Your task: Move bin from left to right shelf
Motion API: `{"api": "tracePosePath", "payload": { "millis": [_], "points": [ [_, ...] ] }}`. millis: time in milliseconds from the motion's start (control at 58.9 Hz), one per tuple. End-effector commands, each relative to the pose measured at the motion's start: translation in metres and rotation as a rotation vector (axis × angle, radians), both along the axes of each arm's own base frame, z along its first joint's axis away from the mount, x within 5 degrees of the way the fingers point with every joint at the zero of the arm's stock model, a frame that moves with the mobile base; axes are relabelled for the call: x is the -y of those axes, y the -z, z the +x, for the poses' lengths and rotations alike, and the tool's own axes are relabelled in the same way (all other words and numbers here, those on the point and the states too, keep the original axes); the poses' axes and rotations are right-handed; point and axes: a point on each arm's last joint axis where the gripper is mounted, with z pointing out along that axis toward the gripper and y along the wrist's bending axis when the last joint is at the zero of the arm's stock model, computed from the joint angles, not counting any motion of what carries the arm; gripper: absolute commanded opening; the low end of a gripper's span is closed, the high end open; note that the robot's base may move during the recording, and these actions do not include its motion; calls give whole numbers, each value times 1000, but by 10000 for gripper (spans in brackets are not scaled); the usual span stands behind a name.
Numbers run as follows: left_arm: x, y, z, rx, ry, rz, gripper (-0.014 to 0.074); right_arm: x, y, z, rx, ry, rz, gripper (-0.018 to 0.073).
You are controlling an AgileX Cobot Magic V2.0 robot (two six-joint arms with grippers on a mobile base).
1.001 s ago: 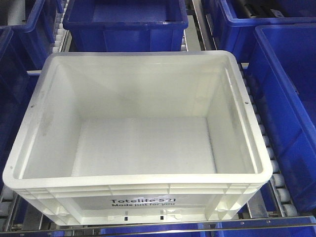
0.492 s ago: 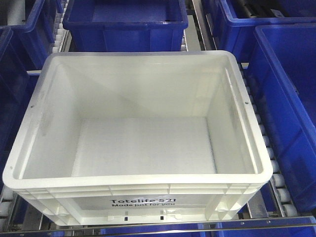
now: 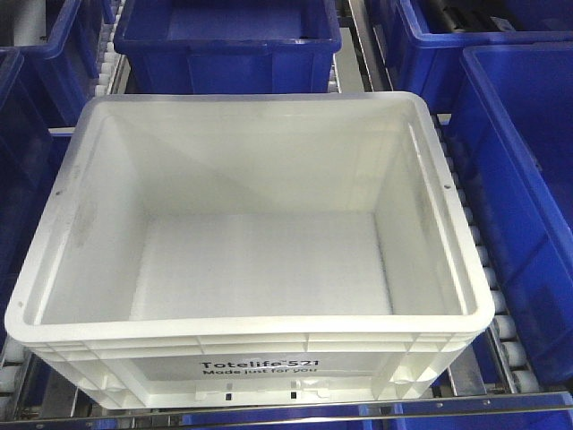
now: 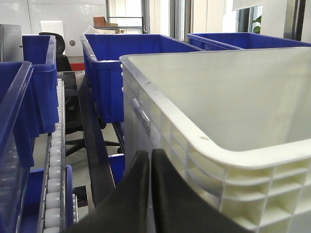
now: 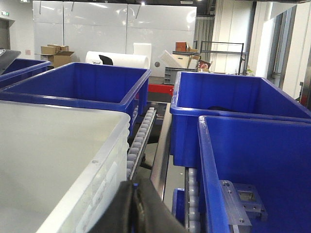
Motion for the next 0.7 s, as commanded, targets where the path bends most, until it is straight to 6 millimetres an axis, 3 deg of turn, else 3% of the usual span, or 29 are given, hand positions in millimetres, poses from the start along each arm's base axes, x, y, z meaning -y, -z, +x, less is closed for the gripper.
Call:
{"api": "tracePosePath", "payload": {
  "millis": [0,543,679],
  "points": [
    [0,-3,-1,70,12,-31,-6,3,-15,0,85,33,2,-8],
    [0,-3,-1,70,12,-31,-6,3,-15,0,81,31,1,-8],
    [0,-3,-1,70,12,-31,-6,2,-14,0,108,32,-130,-8]
  ]
}}
